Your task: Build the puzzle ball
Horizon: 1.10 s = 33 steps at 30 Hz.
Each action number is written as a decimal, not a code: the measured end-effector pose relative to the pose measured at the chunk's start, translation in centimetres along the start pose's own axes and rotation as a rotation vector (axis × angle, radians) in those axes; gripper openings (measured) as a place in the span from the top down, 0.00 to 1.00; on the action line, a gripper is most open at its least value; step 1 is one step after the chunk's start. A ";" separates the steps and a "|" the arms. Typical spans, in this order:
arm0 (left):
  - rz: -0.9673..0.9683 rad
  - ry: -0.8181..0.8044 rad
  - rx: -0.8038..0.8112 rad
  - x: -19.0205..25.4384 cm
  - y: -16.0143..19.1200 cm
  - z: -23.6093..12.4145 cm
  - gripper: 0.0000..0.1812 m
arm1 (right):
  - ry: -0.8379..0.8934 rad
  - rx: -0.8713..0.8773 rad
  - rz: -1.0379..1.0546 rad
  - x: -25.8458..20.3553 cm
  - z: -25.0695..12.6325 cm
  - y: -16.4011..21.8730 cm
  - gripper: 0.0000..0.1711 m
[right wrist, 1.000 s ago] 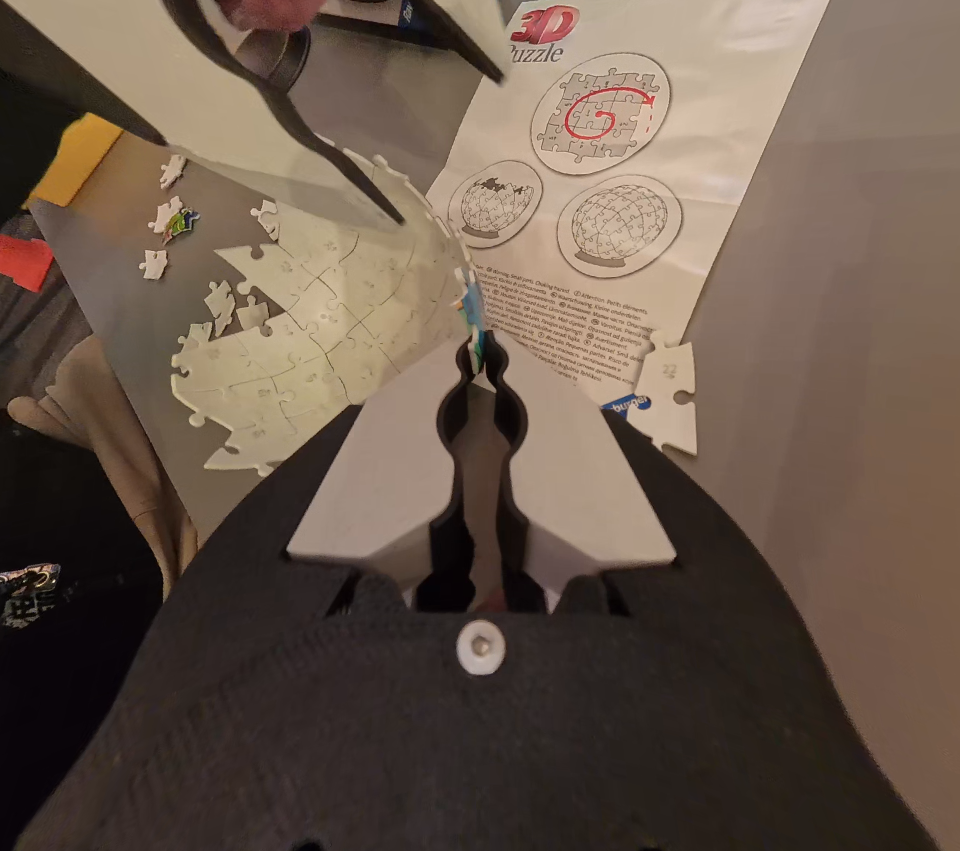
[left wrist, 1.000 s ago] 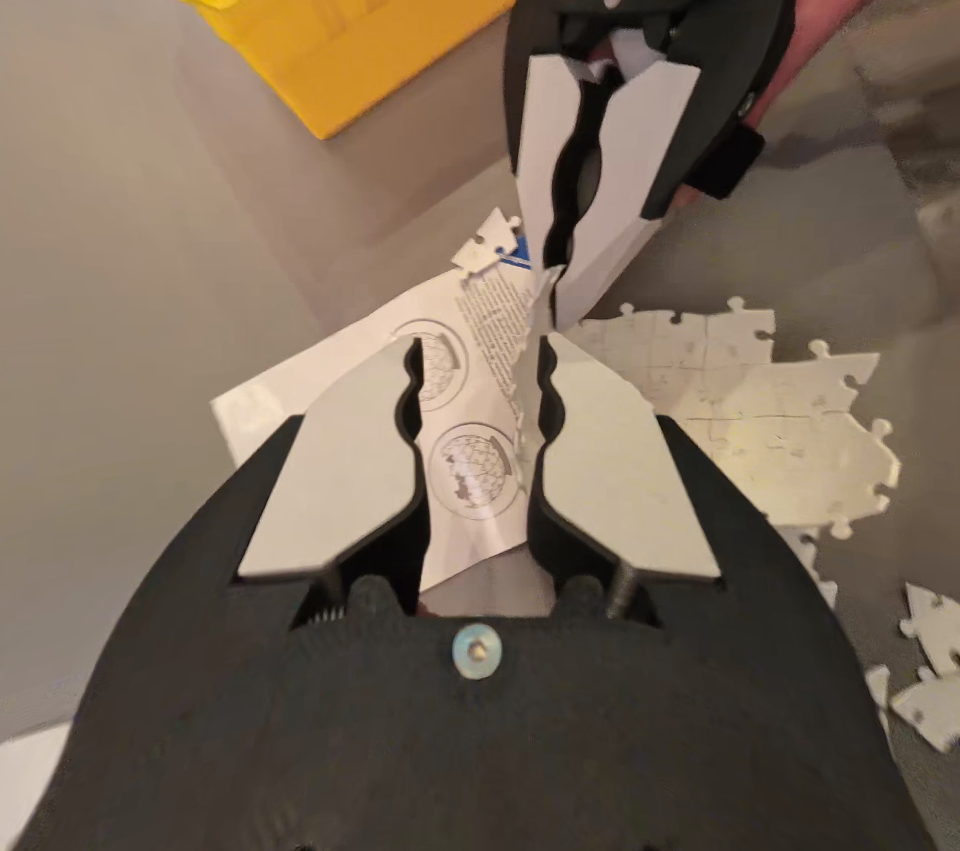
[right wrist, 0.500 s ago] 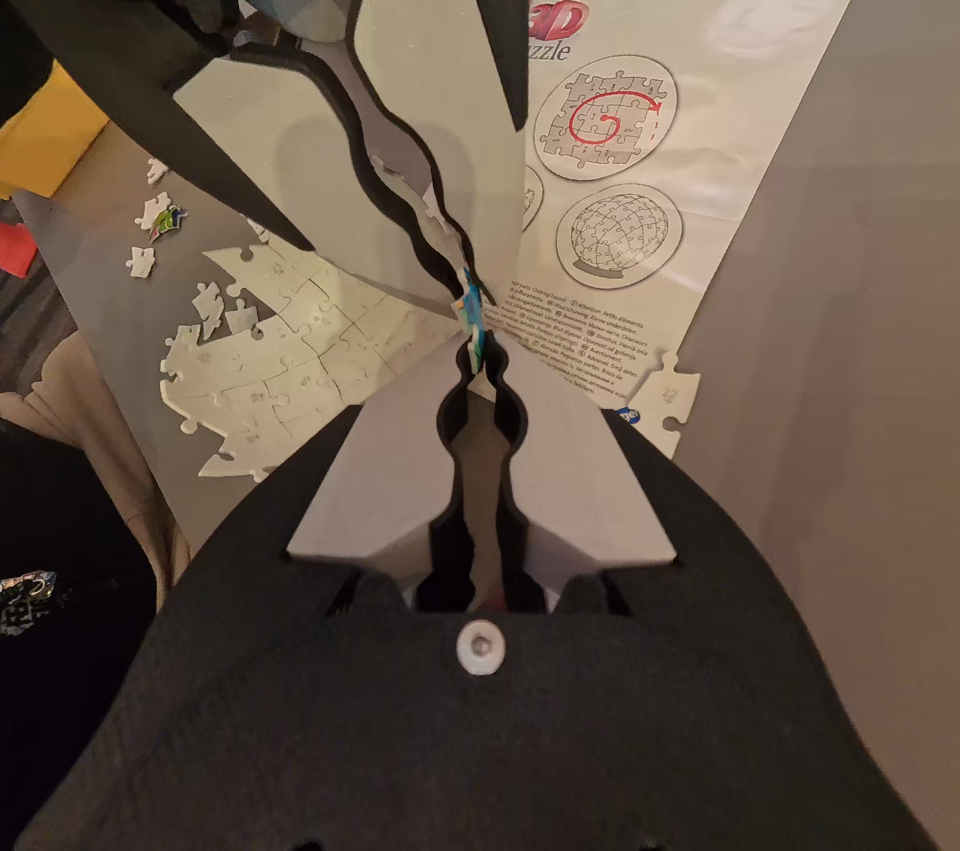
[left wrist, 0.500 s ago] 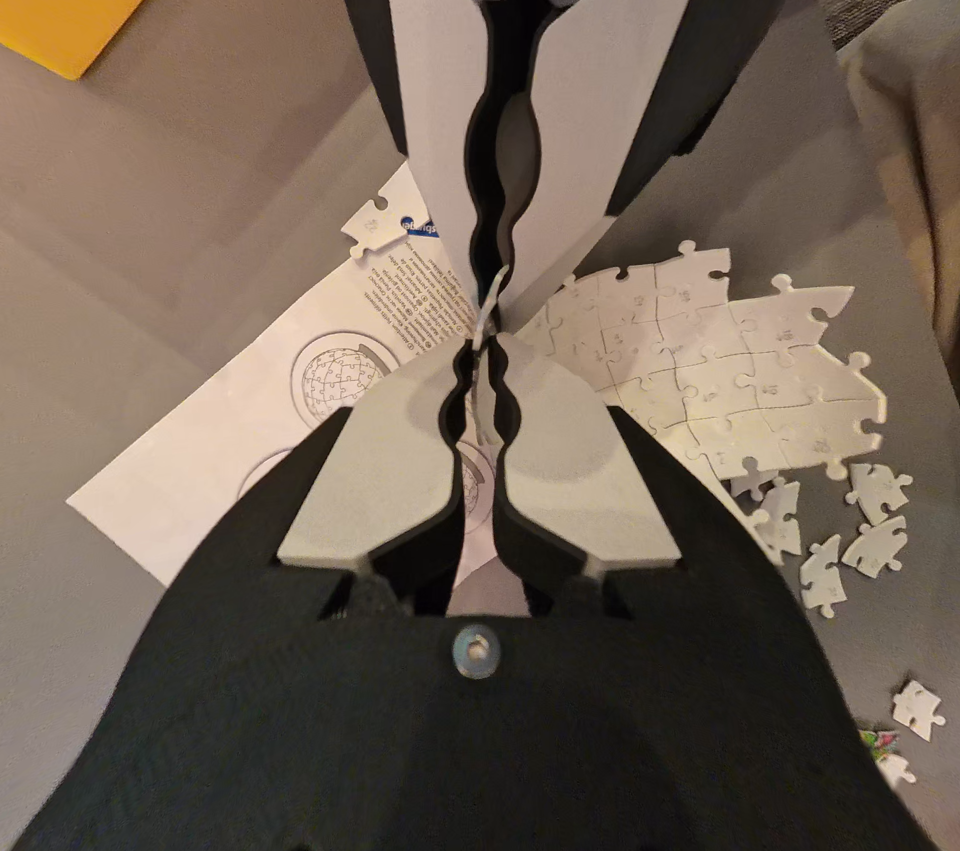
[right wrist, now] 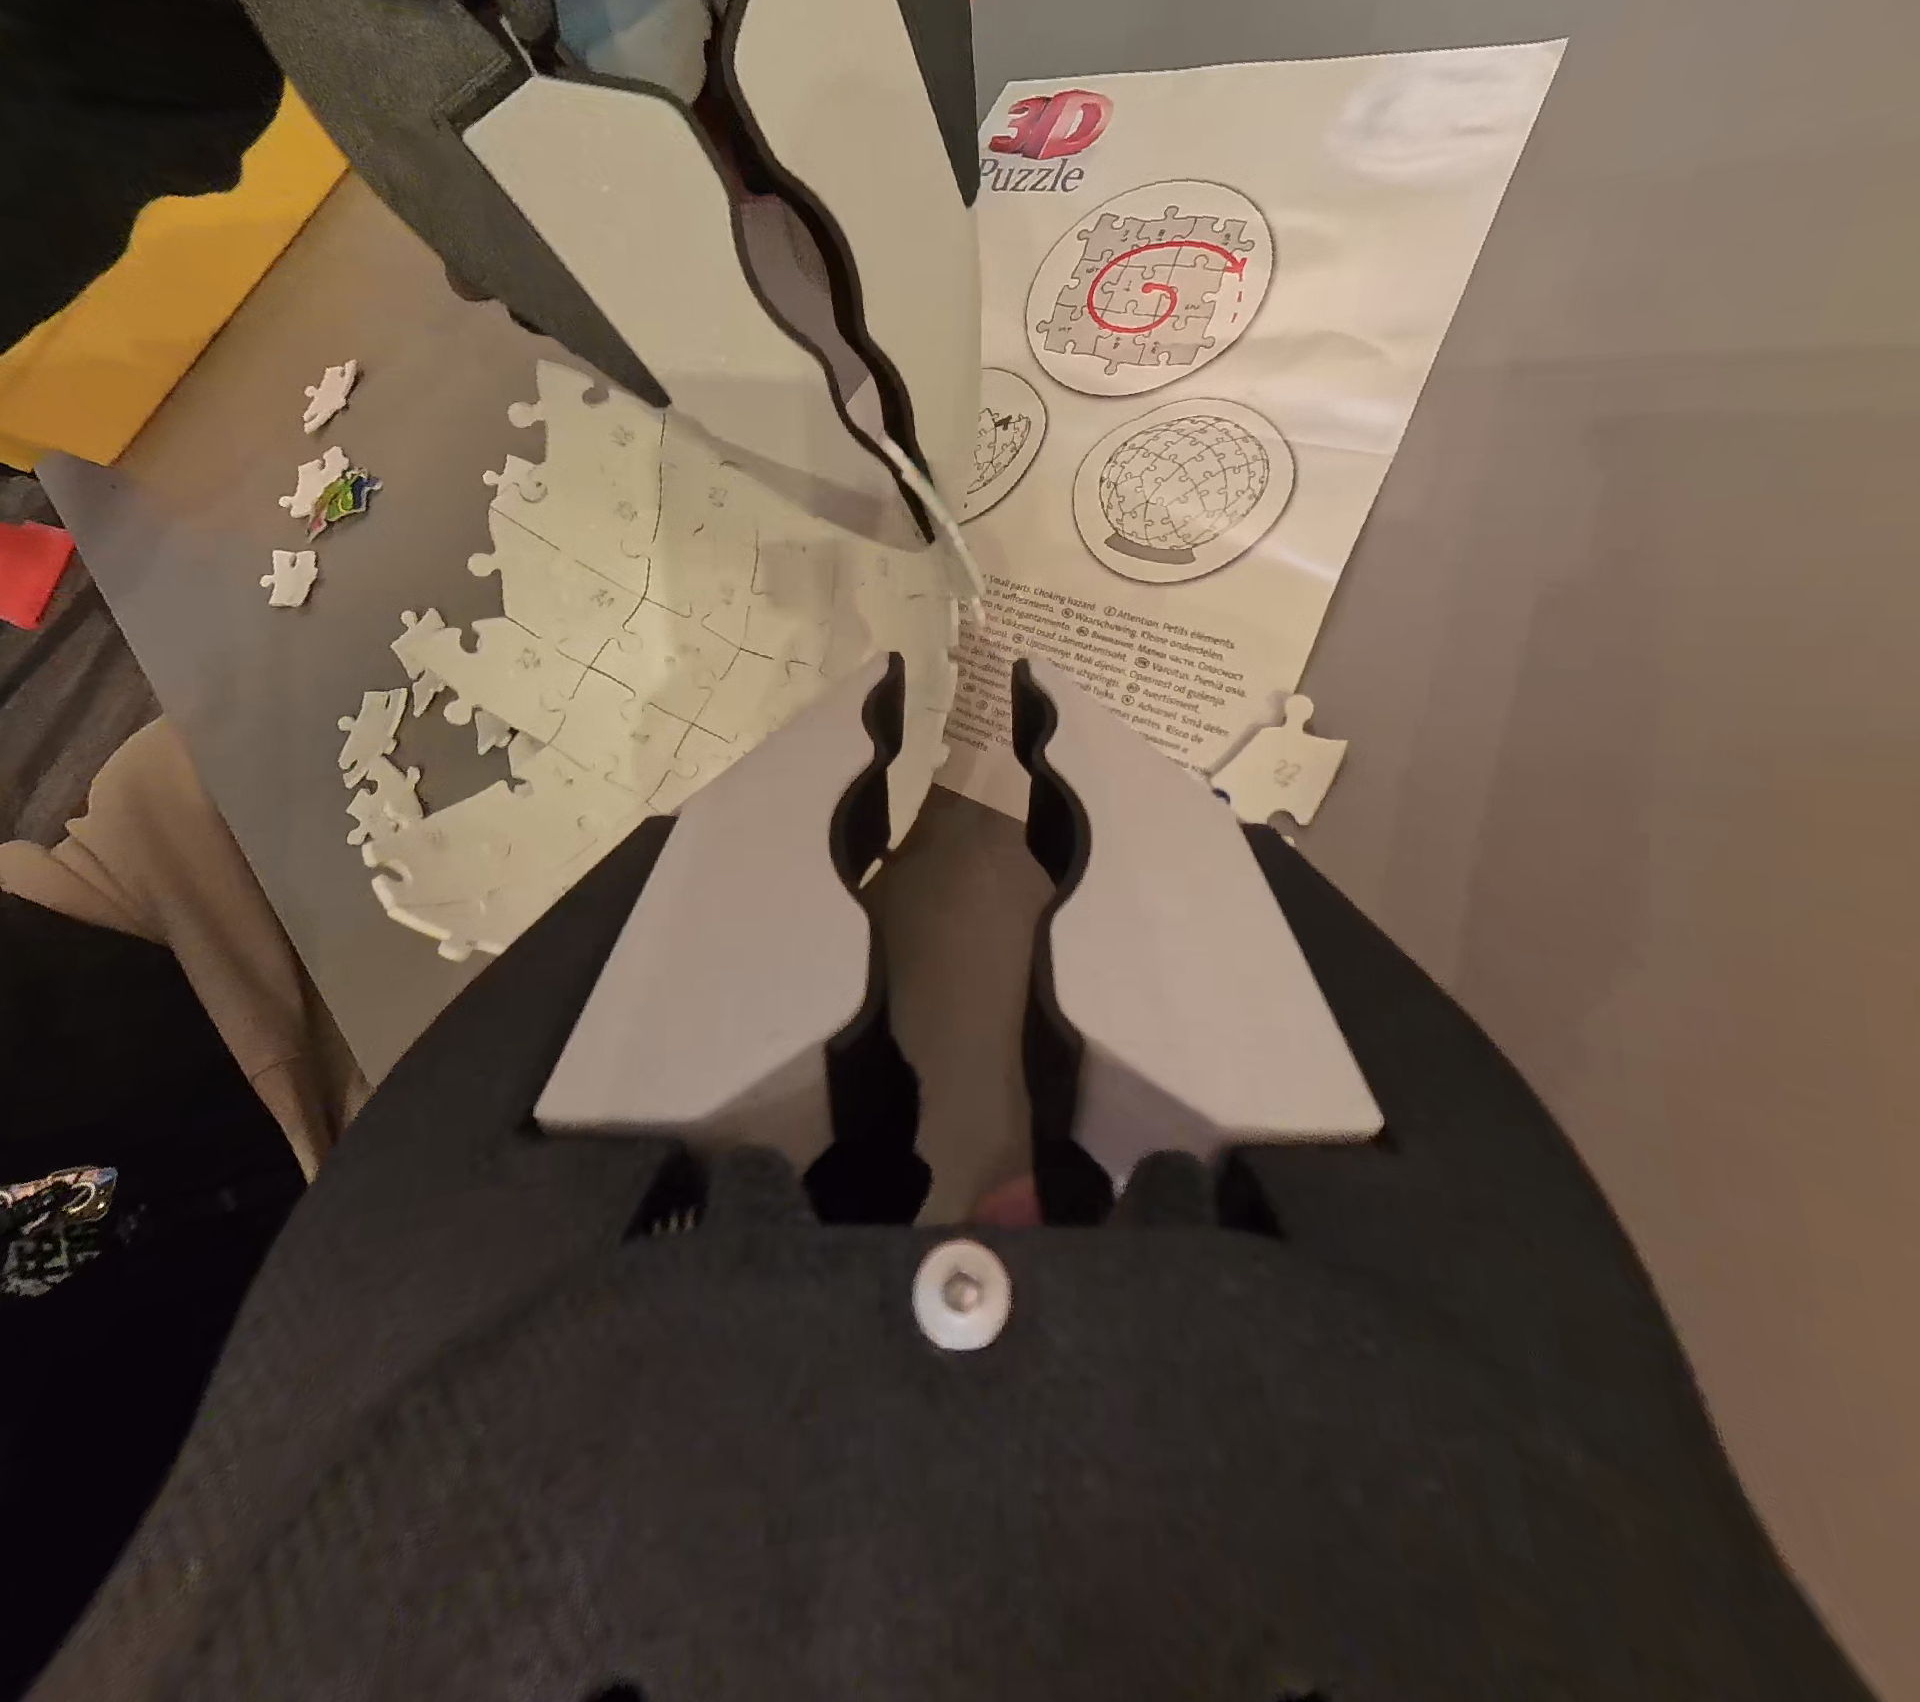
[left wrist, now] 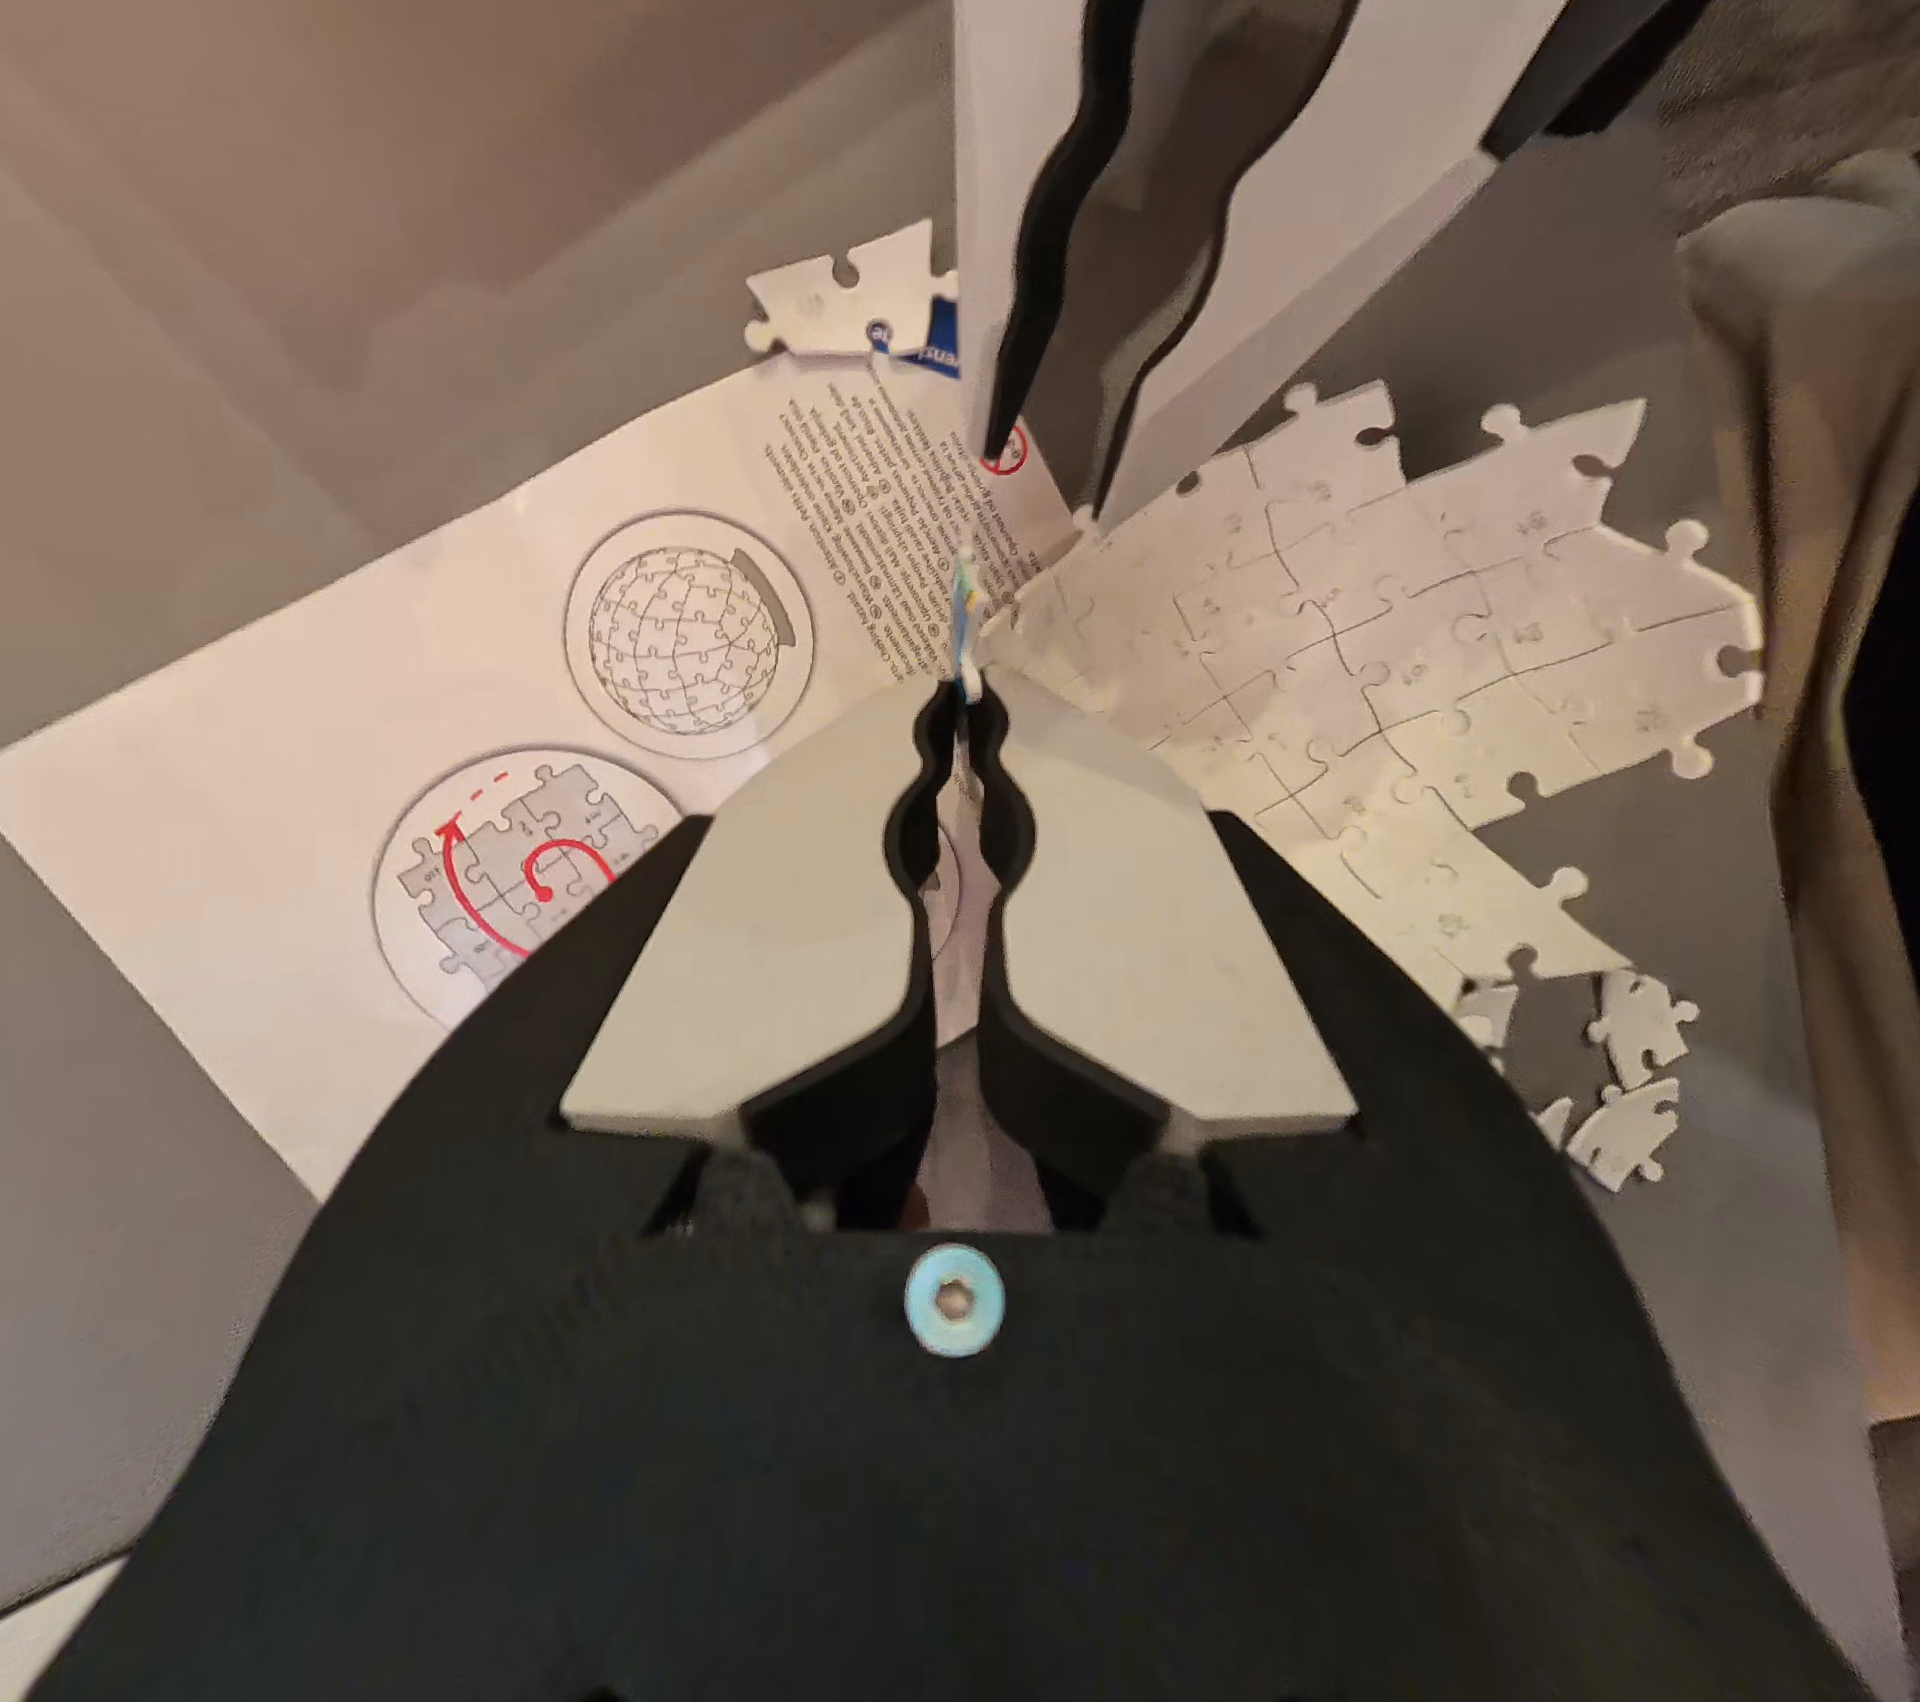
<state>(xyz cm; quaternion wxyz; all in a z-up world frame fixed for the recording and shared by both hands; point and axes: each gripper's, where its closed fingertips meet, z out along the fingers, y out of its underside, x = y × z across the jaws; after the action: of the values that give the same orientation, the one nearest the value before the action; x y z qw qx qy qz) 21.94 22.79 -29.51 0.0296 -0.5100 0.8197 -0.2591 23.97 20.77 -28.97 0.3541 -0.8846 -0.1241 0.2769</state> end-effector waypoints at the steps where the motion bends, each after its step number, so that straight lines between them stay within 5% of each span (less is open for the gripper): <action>1: -0.017 0.008 0.015 0.0 0.1 0.0 0.99 | -0.001 0.000 0.001 0.0 0.0 0.1 0.89; 33: -0.154 0.119 0.212 0.9 1.6 -0.4 0.96 | -0.128 -0.080 -0.062 -1.8 4.2 -0.7 1.00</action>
<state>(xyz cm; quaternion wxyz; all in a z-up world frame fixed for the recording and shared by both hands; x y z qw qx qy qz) 20.12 22.75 -29.67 0.0148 -0.5490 0.7467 -0.3753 20.03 22.89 -30.25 0.3184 -0.8742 -0.1848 0.3166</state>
